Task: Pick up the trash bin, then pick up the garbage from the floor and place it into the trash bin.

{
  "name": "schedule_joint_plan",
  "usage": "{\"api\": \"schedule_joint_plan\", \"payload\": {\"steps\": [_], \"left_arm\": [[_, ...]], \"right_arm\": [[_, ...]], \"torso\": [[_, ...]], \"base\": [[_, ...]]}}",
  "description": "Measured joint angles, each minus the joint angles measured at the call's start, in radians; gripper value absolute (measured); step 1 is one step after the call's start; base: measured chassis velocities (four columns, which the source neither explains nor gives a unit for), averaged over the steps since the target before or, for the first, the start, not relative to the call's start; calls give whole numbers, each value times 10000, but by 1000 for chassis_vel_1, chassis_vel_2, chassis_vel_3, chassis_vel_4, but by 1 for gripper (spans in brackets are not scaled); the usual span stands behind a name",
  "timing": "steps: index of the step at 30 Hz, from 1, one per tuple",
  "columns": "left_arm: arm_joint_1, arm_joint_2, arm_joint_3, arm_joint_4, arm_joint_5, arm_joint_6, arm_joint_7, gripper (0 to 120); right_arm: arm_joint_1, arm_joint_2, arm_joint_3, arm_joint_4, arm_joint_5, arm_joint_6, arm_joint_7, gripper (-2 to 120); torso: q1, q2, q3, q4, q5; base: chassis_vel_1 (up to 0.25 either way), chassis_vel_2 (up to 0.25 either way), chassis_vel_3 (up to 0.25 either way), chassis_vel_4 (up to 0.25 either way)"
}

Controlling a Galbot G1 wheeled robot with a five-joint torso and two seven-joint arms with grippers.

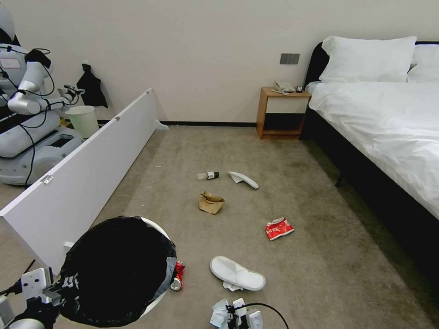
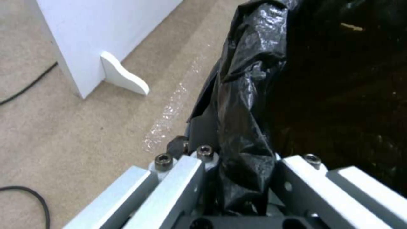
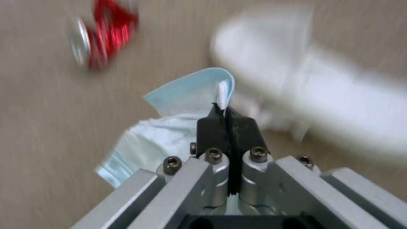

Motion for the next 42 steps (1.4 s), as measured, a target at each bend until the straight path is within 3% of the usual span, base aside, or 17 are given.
{"api": "schedule_joint_plan", "payload": {"steps": [4,11,16,22,24,32,39,42], "left_arm": [[49,137,324,6,92,0,-35,3],[-112,501,749,36,169,0,-121,3],[-317,923,1169,200,278,0,-179,3],[-568,1262,1353,447,384,0,-193,3],[-802,1551,1426,595,393,-1,-186,3],[-874,1636,1288,759,486,1,-166,3],[-812,1573,1098,661,446,2,-162,3],[-677,1509,918,579,391,2,-129,3]], "right_arm": [[-115,-468,-66,1644,588,463,10,0],[250,-1046,-415,3554,1756,422,166,0],[2014,-1511,-1108,4591,3160,13,349,0],[3335,-1733,-1494,4746,4180,-244,519,0],[4277,-1804,-1765,4654,4845,-355,709,0],[6136,-1601,-2681,4568,5694,-117,561,0],[6595,-1837,-3592,5055,6565,-108,217,0],[6478,-2271,-4296,5428,6991,-437,181,0]], "torso": [[0,0,-2,5,-3],[0,0,-2,3,-4],[0,0,-2,8,-5],[1,1,-3,6,-7],[1,1,-2,3,-6],[1,2,-3,6,-7],[1,2,-4,5,-8],[0,2,-3,4,-5]], "base": [[0,0,0,0],[0,0,0,0],[0,0,0,0],[0,0,0,0],[0,0,0,0],[0,0,0,0],[0,0,0,0],[0,0,0,0]]}}
